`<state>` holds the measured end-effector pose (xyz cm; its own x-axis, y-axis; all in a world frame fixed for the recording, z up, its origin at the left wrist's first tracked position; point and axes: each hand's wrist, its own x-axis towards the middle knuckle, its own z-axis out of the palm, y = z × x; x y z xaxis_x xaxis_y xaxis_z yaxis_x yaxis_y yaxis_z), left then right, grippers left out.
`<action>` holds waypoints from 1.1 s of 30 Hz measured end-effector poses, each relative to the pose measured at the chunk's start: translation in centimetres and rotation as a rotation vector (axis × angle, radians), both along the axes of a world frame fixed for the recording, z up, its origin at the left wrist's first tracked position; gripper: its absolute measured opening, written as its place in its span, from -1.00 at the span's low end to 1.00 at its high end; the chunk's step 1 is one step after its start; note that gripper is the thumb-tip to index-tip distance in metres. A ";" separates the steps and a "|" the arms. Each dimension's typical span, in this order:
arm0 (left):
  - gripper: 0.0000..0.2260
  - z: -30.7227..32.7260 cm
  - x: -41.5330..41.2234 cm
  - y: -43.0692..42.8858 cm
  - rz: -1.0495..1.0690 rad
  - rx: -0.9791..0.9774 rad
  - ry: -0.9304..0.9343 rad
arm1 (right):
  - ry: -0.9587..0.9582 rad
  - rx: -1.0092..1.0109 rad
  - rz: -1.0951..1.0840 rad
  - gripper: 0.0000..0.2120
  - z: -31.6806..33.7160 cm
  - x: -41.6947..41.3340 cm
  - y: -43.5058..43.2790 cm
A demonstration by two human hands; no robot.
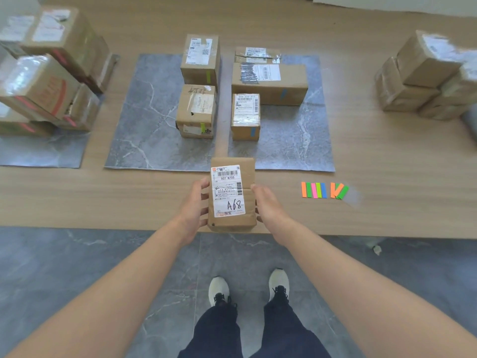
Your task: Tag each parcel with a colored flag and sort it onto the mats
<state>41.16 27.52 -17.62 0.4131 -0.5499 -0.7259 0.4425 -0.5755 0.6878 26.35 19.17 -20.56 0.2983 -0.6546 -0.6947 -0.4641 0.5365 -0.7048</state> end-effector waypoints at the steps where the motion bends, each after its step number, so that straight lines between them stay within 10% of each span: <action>1: -0.74 -0.1 0.0 0.0 0.000 -0.001 0.000 | 0.003 -0.003 0.008 -0.68 0.0 0.0 0.0; 33: -0.65 6.9 -8.1 -8.5 -0.290 -0.291 -0.166 | 0.088 -0.460 -0.299 -0.71 4.3 -13.2 -3.8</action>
<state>33.08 18.98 -10.75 0.3095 -0.8321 -0.4602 0.1607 -0.4313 0.8878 13.18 15.39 -16.26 0.0062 -0.9437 -0.3308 -0.4067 0.2999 -0.8629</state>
